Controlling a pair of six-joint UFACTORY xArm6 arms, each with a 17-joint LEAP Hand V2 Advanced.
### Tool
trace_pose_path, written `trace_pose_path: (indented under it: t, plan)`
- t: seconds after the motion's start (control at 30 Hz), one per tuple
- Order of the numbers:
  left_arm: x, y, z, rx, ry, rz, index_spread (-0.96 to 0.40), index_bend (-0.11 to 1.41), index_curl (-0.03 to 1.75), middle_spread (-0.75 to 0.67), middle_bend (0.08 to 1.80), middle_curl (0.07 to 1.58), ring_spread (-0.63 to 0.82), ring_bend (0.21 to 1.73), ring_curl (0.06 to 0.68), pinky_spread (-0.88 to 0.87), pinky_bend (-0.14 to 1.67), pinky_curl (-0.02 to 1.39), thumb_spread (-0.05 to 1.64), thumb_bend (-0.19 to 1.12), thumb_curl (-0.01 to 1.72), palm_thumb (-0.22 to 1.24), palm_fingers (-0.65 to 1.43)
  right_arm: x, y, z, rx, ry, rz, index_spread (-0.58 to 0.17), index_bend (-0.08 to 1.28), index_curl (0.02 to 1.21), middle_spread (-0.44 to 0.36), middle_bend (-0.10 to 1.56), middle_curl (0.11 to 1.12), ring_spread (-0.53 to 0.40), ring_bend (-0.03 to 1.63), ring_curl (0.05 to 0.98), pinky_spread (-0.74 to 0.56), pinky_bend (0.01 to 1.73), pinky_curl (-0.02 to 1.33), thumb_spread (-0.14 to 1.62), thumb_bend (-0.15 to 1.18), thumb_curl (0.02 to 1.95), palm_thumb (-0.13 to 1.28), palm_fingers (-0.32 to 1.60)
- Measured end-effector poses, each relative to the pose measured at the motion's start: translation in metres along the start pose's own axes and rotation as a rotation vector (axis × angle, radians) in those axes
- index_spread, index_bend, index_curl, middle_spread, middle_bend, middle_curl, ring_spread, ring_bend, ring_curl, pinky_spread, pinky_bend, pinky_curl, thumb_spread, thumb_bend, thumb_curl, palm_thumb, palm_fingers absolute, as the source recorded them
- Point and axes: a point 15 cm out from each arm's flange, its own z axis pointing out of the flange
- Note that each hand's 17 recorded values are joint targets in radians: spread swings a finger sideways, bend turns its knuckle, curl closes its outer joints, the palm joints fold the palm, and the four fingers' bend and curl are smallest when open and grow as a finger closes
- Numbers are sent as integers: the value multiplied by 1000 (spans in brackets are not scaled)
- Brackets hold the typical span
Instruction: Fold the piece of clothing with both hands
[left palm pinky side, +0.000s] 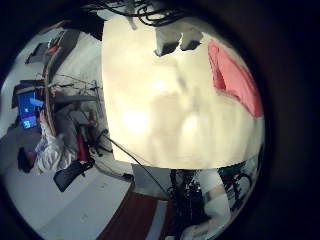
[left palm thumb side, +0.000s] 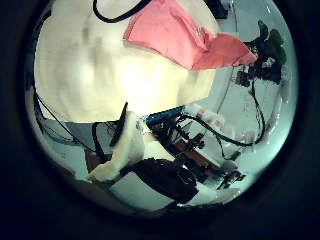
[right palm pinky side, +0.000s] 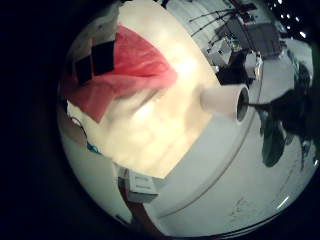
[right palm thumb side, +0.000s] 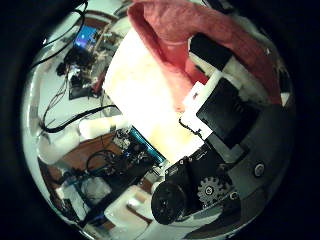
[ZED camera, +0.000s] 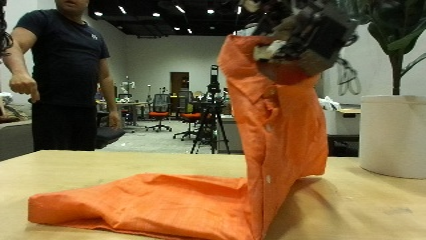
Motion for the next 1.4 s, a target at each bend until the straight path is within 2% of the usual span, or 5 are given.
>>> trace_pose_path:
  t: [0.5, 0.67, 0.9, 1.2, 1.4]
  plan:
    - [-1, 38, 12, -6, -3, -29, 147, 144, 239, 359, 187, 281, 570, 438, 236, 527, 378, 316, 1295, -11, 306, 508, -34, -113, -168, 96, 39, 24, -237, -299, 925, 940, -170, 1188, 859, -230, 1315, 689, -348, 1099, 823, 1213, -31, 673, 944, 1014]
    - [-3, 47, 13, -8, -19, -30, 143, 146, 241, 358, 189, 283, 572, 440, 234, 526, 378, 316, 1290, -11, 308, 516, -31, -116, -188, 107, 88, 24, -230, -325, 737, 899, -170, 1064, 804, -272, 1223, 649, -474, 892, 754, 1320, -14, 591, 891, 545]
    - [1, 58, 15, 7, -29, -32, 142, 145, 242, 358, 191, 288, 570, 448, 233, 525, 380, 317, 1288, -12, 308, 517, -27, -102, -185, 93, 123, -29, -181, -286, 316, 638, -52, 651, 623, -147, 953, 512, -25, 829, 673, 1274, -36, 509, 757, -108]
    - [18, 65, 9, 24, -28, -20, 142, 145, 242, 346, 194, 294, 567, 454, 232, 523, 383, 318, 1284, -10, 313, 531, -22, -59, -154, -9, 271, -6, -111, -278, 179, 474, 89, 383, 458, 126, 667, 372, 348, 718, 553, 1172, -22, 457, 695, -34]
    - [40, 70, -14, 64, -35, -4, 141, 147, 244, 344, 197, 300, 565, 457, 230, 518, 383, 318, 1283, -12, 314, 535, -14, -34, -61, -50, 146, -42, -26, -273, 153, 403, 130, 310, 404, 197, 499, 302, 384, 524, 446, 1190, -11, 440, 745, -115]
